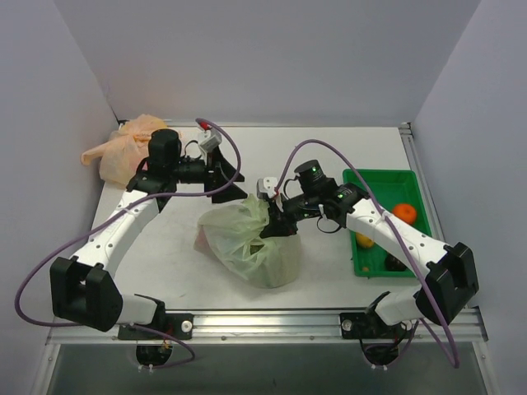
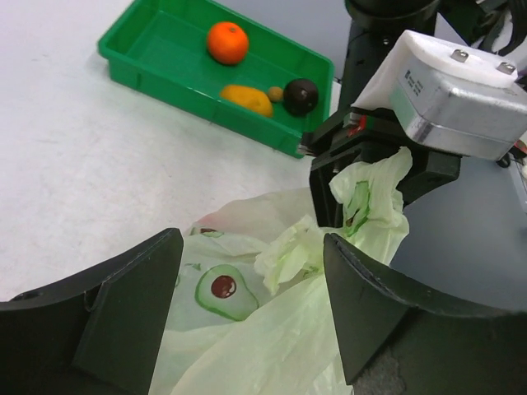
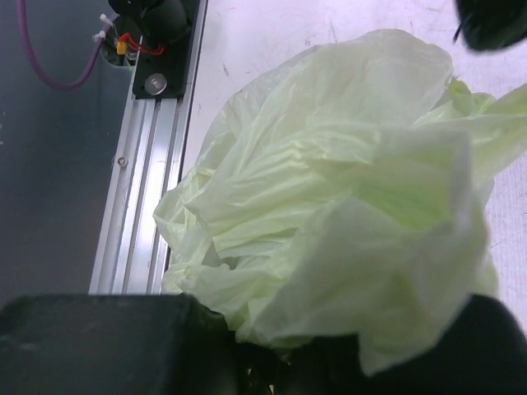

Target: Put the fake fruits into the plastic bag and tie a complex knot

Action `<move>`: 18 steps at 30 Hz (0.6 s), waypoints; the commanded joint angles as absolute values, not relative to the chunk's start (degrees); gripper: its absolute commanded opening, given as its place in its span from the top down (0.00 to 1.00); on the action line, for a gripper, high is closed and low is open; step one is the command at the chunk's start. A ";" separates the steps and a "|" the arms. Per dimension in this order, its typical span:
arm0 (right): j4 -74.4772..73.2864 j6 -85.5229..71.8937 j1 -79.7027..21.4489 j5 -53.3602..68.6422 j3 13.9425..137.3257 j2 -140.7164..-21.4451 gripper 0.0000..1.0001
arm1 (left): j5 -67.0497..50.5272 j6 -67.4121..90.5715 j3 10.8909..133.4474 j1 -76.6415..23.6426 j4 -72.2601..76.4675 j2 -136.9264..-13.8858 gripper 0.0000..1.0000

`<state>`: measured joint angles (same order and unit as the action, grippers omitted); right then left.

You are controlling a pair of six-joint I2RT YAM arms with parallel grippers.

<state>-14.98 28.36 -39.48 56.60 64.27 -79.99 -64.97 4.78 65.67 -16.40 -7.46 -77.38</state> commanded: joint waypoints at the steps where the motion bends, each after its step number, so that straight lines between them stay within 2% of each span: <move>1: -17.66 33.66 -39.99 58.45 67.06 -78.31 1.00 | -69.69 2.11 69.26 -19.06 -7.29 -78.13 0.20; 16: -19.86 37.97 -40.16 58.18 66.44 -77.08 1.00 | -70.23 -3.95 69.96 -23.11 -12.21 -79.45 0.25; 18: -20.04 37.88 -40.17 58.10 66.79 -77.08 1.00 | -69.87 -5.44 70.48 -23.64 -14.32 -79.89 0.40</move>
<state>-18.72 36.14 -39.55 56.58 64.60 -79.22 -69.28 -1.87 67.05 -22.65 -12.10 -79.44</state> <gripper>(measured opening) 0.043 0.635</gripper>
